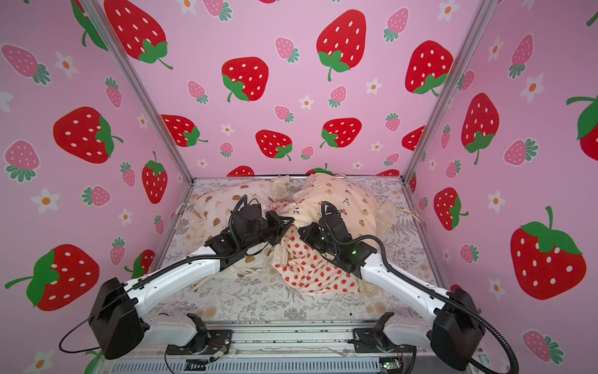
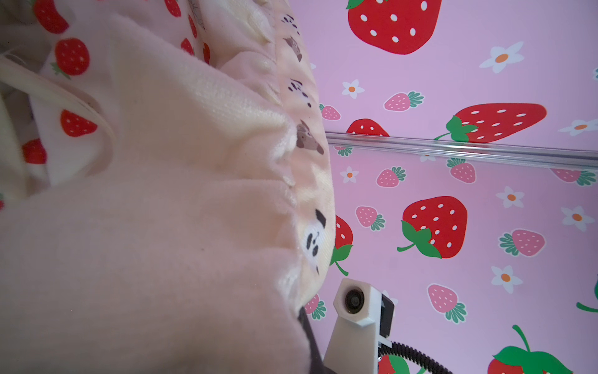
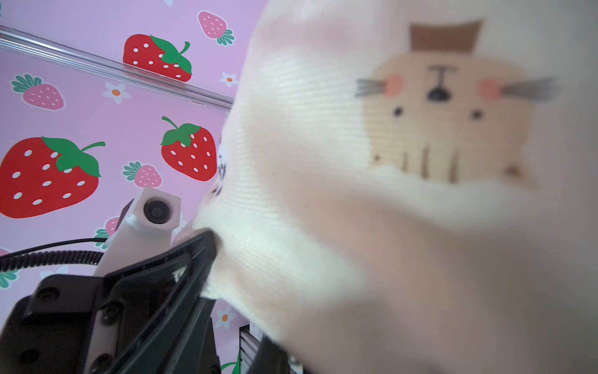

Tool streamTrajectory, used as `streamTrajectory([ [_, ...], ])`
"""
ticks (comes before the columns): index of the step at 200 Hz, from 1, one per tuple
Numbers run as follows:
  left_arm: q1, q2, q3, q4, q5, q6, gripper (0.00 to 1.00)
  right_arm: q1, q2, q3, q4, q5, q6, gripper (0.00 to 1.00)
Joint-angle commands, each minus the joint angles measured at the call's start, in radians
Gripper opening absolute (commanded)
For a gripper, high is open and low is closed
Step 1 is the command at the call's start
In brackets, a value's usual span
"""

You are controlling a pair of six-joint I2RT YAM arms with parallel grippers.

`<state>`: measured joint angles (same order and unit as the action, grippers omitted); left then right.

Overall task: Zip up pillowcases
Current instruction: Zip the zipper on the pillowcase.

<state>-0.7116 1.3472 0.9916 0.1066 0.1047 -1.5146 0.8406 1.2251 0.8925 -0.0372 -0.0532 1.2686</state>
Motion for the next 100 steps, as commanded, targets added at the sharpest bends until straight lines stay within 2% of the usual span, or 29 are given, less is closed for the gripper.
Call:
streamTrajectory([
  [1, -0.003, -0.026, 0.005, 0.023, -0.026, 0.008, 0.0, -0.016, -0.03, 0.019, -0.092, 0.004, -0.018, 0.01],
  [100, 0.028, -0.045, 0.036, -0.003, -0.037, 0.037, 0.0, -0.057, -0.074, 0.057, -0.323, -0.045, -0.105, 0.0],
])
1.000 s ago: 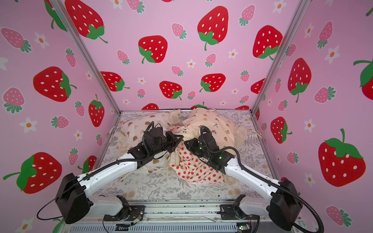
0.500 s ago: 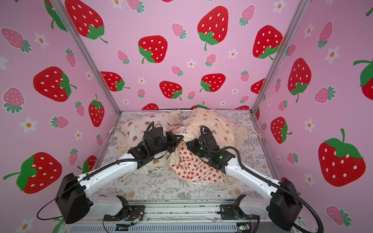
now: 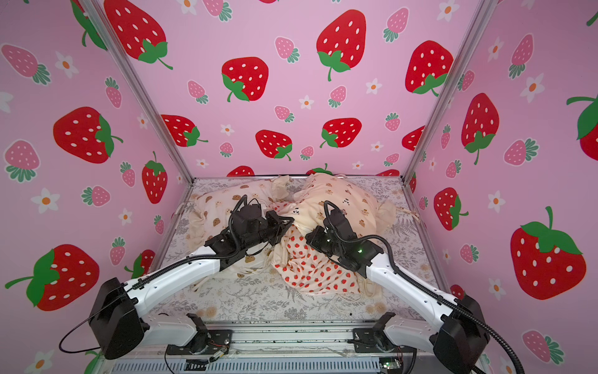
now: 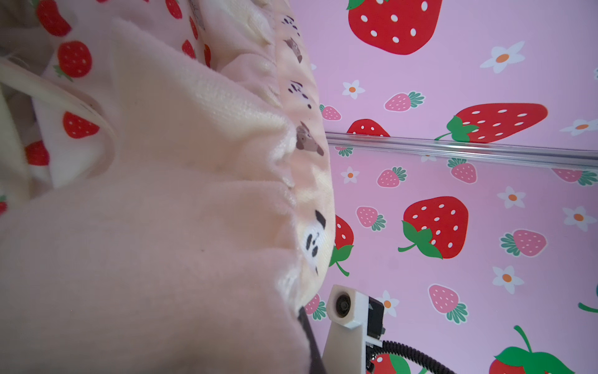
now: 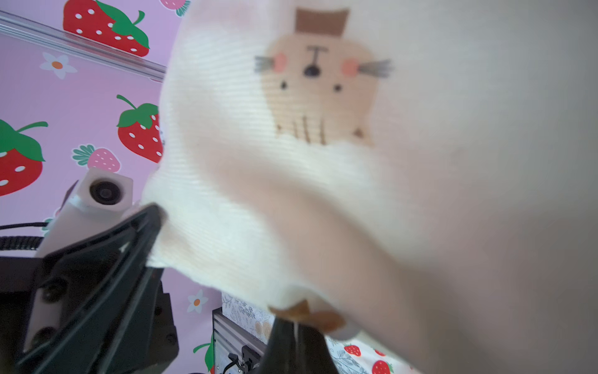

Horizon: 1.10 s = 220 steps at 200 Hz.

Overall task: Zip up pillowcases
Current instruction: Zip the zipper on the pillowcase.

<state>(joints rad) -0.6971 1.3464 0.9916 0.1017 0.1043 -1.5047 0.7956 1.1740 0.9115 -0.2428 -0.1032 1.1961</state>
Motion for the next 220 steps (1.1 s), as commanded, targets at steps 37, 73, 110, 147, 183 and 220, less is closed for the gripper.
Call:
streamTrajectory([
  [37, 0.052, -0.062, 0.038, 0.004, -0.029, 0.022, 0.0, -0.036, -0.046, 0.039, -0.222, -0.02, -0.057, 0.0],
  [73, 0.137, -0.087, 0.056, -0.036, -0.03, 0.049, 0.0, -0.089, -0.125, 0.003, -0.339, -0.025, -0.089, 0.0],
  [110, 0.205, -0.077, 0.06, -0.054, -0.01, 0.06, 0.0, -0.217, -0.224, -0.021, -0.489, -0.044, -0.148, 0.0],
  [147, 0.273, -0.064, 0.048, -0.049, 0.026, 0.074, 0.0, -0.316, -0.329, 0.01, -0.666, -0.018, -0.222, 0.0],
  [183, 0.272, -0.038, 0.049, -0.051, 0.064, 0.11, 0.0, -0.36, -0.377, 0.025, -0.742, 0.019, -0.252, 0.0],
  [220, 0.189, 0.011, 0.076, -0.022, 0.078, 0.138, 0.0, -0.341, -0.35, 0.079, -0.706, -0.004, -0.303, 0.0],
])
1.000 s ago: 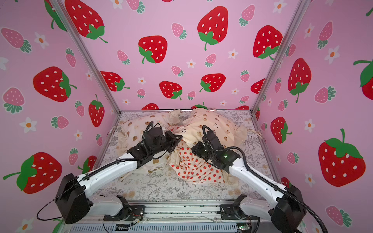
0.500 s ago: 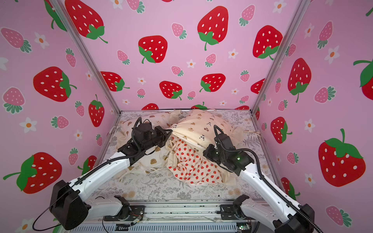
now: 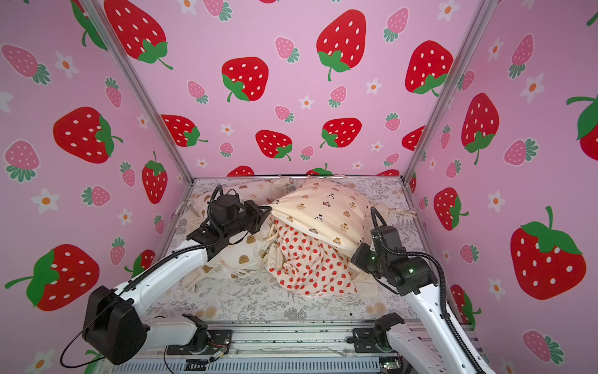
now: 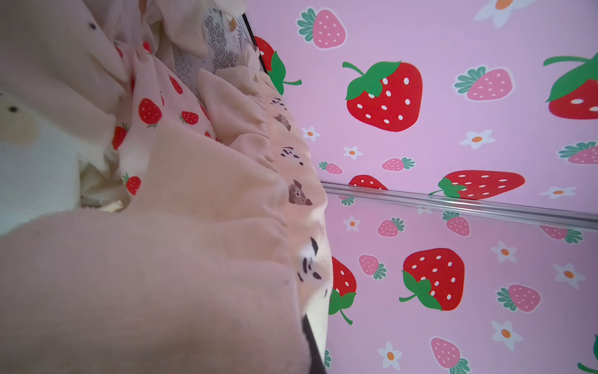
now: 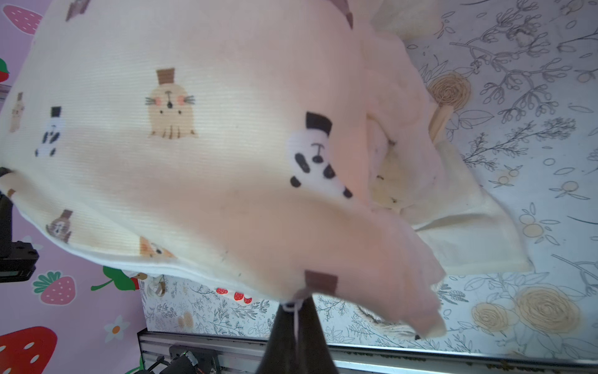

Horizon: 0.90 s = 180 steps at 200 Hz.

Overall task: Zip up pillowcases
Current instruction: Zip the zipper on the pillowcase, then place the pillowcase on the pillowcase.

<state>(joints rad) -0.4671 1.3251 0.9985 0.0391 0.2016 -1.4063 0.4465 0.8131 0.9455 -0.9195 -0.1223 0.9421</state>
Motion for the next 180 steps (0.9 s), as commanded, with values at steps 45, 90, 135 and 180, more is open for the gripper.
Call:
streamTrajectory([
  [45, -0.17, 0.158, 0.17, 0.065, -0.001, 0.059, 0.0, 0.182, 0.128, 0.164, 0.028, 0.044, -0.134, 0.4],
  [90, -0.216, 0.206, 0.226, 0.044, -0.015, 0.09, 0.0, 0.333, 0.284, 0.154, 0.261, -0.026, -0.089, 0.5],
  [135, -0.217, 0.157, 0.185, -0.024, -0.059, 0.133, 0.02, 0.367, 0.417, 0.12, 0.505, -0.06, -0.036, 0.45],
  [180, -0.213, 0.106, 0.171, -0.096, -0.075, 0.212, 0.4, 0.251, 0.468, 0.096, 0.523, 0.091, -0.057, 0.44],
])
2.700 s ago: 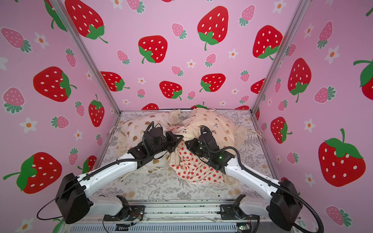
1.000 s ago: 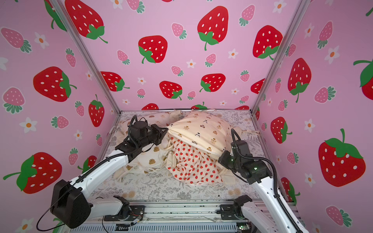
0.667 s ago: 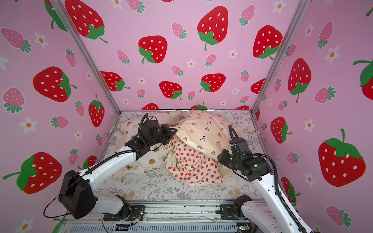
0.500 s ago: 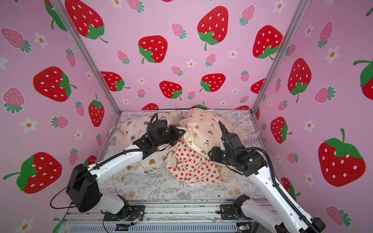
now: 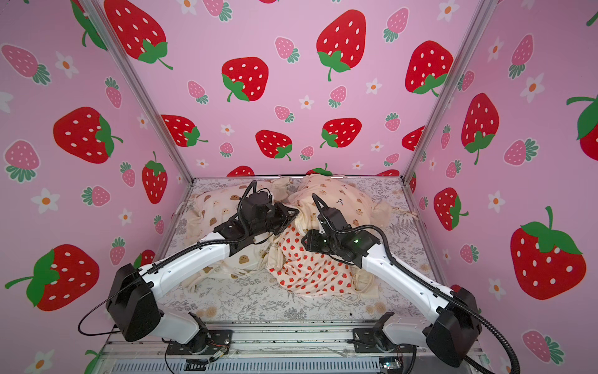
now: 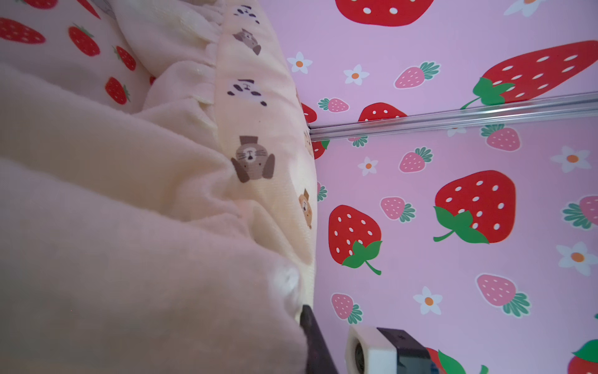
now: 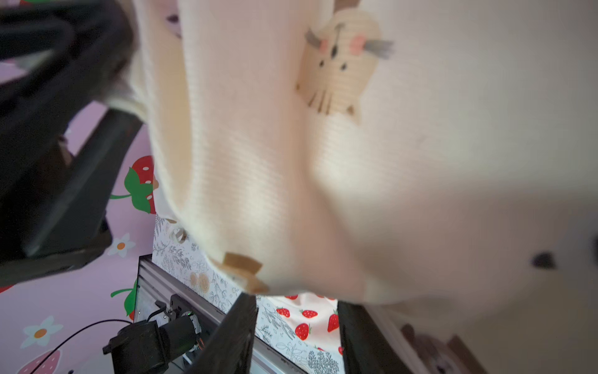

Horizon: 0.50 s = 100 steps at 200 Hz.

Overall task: Zip up pillowcases
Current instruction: Place the pillowcase on the pillowcase.

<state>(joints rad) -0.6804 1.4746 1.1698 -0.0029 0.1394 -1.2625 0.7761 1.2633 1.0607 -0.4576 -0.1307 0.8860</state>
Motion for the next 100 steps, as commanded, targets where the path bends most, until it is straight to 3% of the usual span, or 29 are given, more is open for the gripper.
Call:
streamTrajectory([
  [1, 0.0, -0.044, -0.003, -0.053, -0.013, 0.07, 0.41, -0.084, 0.019, -0.019, 0.061, 0.103, -0.003, 0.44],
  [23, 0.002, -0.11, -0.064, -0.072, 0.025, 0.118, 0.65, -0.196, 0.088, -0.004, 0.07, 0.155, -0.076, 0.43],
  [36, 0.005, -0.16, -0.096, -0.133, 0.022, 0.161, 0.73, -0.267, 0.134, 0.008, 0.072, 0.172, -0.123, 0.41],
  [70, 0.007, -0.306, -0.192, -0.288, -0.026, 0.283, 0.77, -0.454, 0.183, 0.018, 0.08, 0.241, -0.231, 0.39],
  [100, 0.008, -0.354, -0.305, -0.351, -0.05, 0.328, 0.78, -0.626, 0.148, 0.037, 0.055, 0.203, -0.285, 0.4],
])
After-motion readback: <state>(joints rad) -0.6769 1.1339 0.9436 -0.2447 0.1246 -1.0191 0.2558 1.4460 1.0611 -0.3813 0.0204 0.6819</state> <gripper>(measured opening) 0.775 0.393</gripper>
